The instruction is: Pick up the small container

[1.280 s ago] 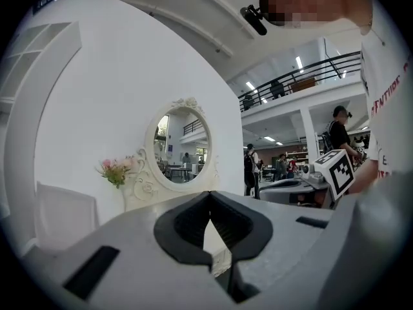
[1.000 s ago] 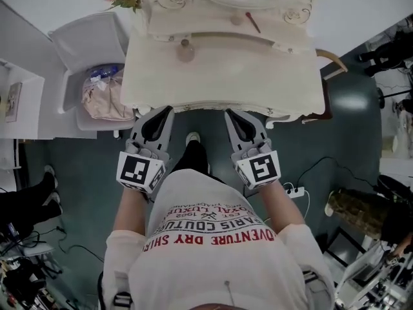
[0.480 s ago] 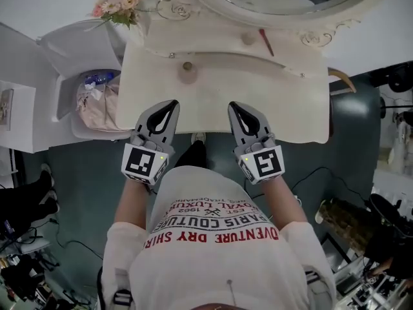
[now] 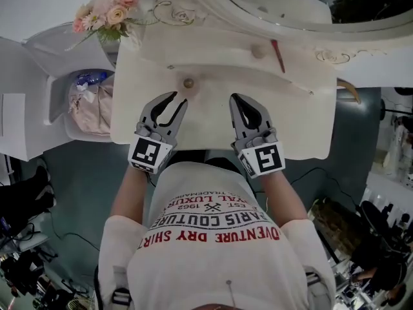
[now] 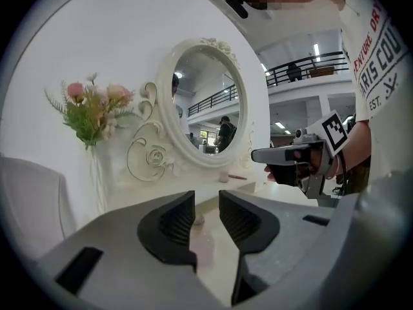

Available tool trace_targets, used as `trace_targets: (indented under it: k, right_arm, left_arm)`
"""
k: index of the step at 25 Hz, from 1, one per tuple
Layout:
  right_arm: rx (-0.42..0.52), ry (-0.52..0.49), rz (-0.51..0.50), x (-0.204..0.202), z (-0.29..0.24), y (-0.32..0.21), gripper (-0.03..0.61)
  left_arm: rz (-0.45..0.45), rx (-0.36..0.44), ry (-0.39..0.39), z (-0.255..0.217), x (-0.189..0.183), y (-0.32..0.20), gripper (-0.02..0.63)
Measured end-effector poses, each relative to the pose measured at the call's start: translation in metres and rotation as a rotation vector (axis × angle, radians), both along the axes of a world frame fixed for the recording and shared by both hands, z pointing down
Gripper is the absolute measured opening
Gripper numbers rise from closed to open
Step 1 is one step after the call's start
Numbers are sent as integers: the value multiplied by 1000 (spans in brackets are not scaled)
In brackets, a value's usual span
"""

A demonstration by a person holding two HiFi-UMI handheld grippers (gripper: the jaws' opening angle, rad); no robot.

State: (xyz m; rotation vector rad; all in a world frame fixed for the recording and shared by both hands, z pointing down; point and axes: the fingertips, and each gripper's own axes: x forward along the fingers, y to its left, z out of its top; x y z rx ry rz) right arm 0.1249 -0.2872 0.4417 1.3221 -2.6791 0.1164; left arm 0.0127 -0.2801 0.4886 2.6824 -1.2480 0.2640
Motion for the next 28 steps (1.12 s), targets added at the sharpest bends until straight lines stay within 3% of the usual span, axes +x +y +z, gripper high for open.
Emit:
trace_targets:
  k: [5,8,12,22,28]
  right_arm:
    - [-16,11,-20,-2,20,-21,-2]
    - [-23,7,-23,-1,29,-31,-2]
    - [-29,27,-19,2,39,-41,-2]
    - [-66,51,13,16,53,-56,-2]
    - [-85,67,20,21,58,-54,-2]
  left_arm:
    - [8,-45,-25,40,6,-23,184]
    - [24,-23,-83,63,12,-33,224]
    - [75,-10,-129,89,24,-41,227]
    - [69,-39,-88,100,32,-70,223]
    - [96,-30,-74,101,39,-70,155]
